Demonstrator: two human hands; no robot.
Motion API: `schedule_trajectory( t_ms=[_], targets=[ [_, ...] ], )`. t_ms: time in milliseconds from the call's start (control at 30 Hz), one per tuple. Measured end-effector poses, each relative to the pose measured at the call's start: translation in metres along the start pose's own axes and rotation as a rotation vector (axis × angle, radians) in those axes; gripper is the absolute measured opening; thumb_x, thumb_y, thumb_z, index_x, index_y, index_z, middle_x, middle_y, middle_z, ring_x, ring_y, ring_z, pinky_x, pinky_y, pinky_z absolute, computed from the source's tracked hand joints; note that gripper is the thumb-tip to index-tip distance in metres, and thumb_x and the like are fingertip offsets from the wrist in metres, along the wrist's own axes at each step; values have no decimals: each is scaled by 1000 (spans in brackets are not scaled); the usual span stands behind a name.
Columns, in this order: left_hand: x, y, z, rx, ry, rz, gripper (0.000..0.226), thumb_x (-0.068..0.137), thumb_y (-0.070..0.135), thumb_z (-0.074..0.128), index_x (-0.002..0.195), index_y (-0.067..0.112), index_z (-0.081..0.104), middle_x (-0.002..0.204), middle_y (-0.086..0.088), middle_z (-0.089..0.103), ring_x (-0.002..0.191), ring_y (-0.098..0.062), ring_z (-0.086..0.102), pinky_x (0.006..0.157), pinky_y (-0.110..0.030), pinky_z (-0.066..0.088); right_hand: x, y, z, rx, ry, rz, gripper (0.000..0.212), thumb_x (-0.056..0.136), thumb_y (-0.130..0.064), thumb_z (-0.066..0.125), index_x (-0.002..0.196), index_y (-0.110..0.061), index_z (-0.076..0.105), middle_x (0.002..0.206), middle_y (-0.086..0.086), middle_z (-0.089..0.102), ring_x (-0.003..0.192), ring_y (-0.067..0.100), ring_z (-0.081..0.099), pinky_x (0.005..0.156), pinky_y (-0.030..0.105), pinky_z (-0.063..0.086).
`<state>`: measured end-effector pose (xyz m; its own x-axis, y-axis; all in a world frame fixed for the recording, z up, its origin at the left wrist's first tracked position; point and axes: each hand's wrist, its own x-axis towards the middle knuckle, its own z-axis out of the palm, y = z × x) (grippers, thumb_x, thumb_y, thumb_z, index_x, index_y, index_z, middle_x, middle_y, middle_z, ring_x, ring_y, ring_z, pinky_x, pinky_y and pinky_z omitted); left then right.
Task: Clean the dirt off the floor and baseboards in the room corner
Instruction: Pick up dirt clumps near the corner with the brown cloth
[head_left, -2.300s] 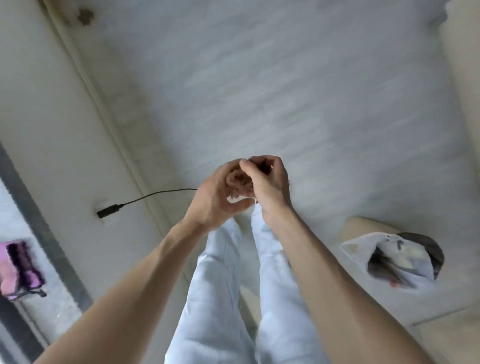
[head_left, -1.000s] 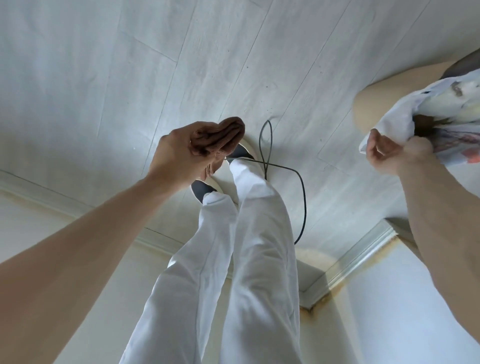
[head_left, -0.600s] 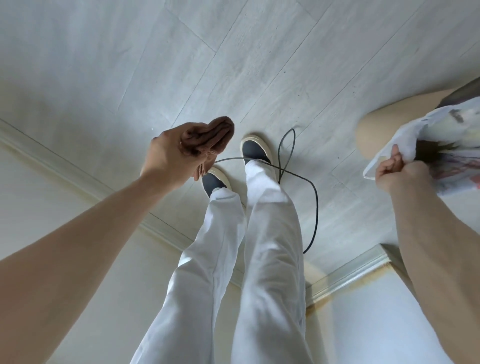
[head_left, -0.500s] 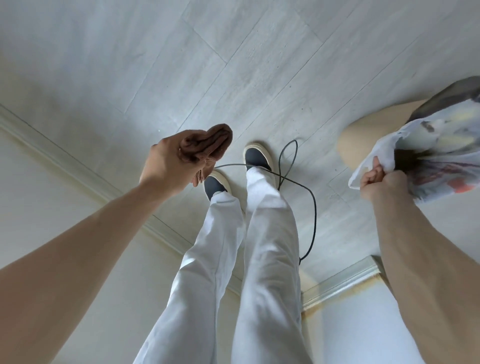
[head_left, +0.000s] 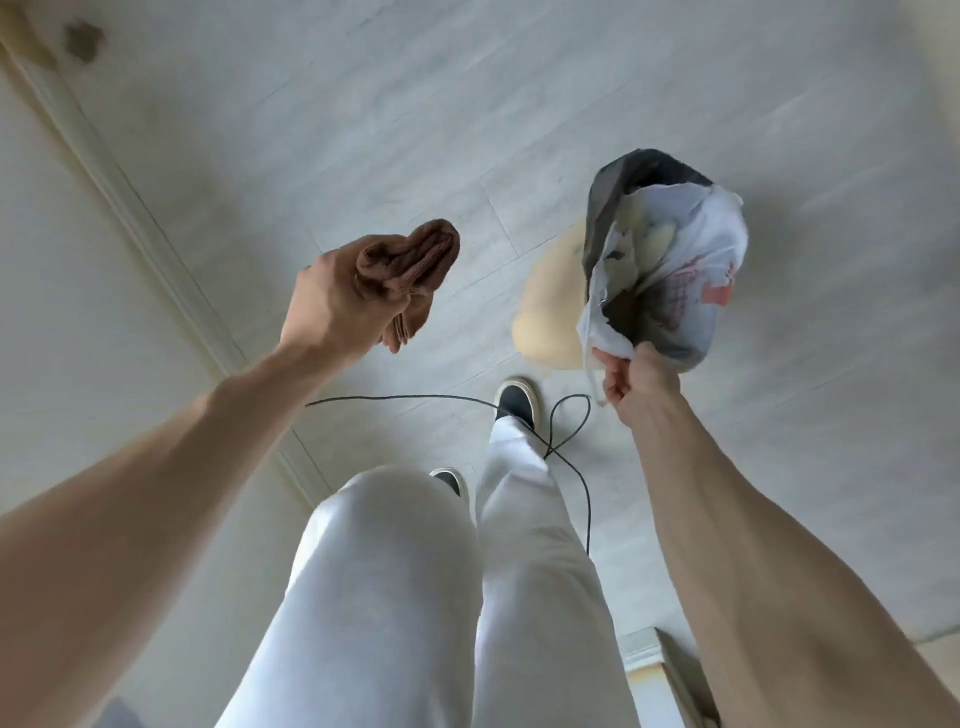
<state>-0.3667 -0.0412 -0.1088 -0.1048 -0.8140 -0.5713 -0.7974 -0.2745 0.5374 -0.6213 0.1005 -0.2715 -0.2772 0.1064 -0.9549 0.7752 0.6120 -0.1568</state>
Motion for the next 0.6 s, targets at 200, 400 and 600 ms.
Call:
schedule_trajectory(
  t_ms=[200,400,600],
  targets=[
    [22,0,-57,-120,136,30,22,86,12,67,100,29,71,60,8,69,51,-12,67,54,-7,45,-40,-39,70,-203,50,-163,18,97,-24,53,93,-8,60,70,8,74,43,11,47,43,19,42],
    [78,-35,-110,-144,242,-48,31,85,19,72,91,49,66,64,0,72,51,-3,66,56,-9,49,-51,-93,142,-428,117,-326,27,98,-27,61,78,-8,62,52,2,63,36,11,45,39,19,41],
    [177,-76,-159,-301,239,-185,21,80,27,69,99,32,73,58,1,70,52,-14,69,58,-22,57,-17,-138,250,-731,247,-392,36,93,-35,60,80,-3,72,53,5,67,51,23,56,76,43,61]
  ],
)
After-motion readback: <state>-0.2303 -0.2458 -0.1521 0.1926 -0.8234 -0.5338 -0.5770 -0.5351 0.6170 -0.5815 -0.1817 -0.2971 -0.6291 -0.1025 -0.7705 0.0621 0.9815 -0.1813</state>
